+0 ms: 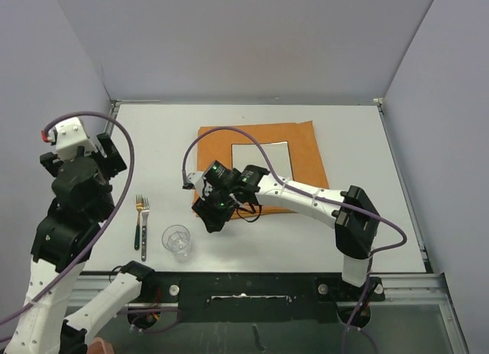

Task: Set the dinner table for one person
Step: Pick up the cup at the center of the board.

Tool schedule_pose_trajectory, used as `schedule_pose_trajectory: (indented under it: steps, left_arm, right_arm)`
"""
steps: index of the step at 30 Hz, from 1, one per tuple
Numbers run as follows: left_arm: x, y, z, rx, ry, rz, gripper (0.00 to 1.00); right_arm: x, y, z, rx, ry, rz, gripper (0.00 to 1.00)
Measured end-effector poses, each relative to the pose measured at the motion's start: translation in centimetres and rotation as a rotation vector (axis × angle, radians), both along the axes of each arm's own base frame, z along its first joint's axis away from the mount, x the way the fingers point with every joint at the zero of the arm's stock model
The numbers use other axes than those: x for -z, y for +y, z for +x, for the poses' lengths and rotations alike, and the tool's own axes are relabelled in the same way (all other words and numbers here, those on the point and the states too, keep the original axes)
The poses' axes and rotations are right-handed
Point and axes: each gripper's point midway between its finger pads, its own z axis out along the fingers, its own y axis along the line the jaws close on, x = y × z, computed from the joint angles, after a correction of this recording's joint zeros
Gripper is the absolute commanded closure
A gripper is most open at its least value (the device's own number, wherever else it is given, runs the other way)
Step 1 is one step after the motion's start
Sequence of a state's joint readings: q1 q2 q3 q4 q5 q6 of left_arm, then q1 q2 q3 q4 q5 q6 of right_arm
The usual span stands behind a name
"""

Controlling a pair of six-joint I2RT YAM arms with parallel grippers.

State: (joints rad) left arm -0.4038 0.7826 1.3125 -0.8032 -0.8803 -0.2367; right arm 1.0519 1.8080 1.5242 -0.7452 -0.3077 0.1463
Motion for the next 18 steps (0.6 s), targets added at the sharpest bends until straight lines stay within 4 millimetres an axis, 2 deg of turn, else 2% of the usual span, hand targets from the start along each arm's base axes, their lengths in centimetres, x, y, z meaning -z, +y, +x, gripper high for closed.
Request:
schedule_pose_trajectory:
  steps: [5,7,13,18]
  left_arm:
    - [-5.2,0.5,-1.1,0.051,-0.141,0.048,0.26]
    - [-6.4,0.4,-1.4,0.067,-0.177,0.041,0.25]
    - [-6.5,0.0,-1.3,0.1,-0.167,0.055,0.25]
    - [-6.5,-0.7,-1.3,0.155,-0.171,0.068,0.25]
  right_arm:
    - [-0.3,2.4,-0.1,-0.011,0.007,0.022,0.54]
    - [-0.7,3.5,0.1,-0.013,0.004,0.039,0.54]
    - [-0.3,5.3,0.3,-0.009,0.019,0.059,0.54]
    - [1.2,6.1,0.4,-0.004,0.041,0.04,0.54]
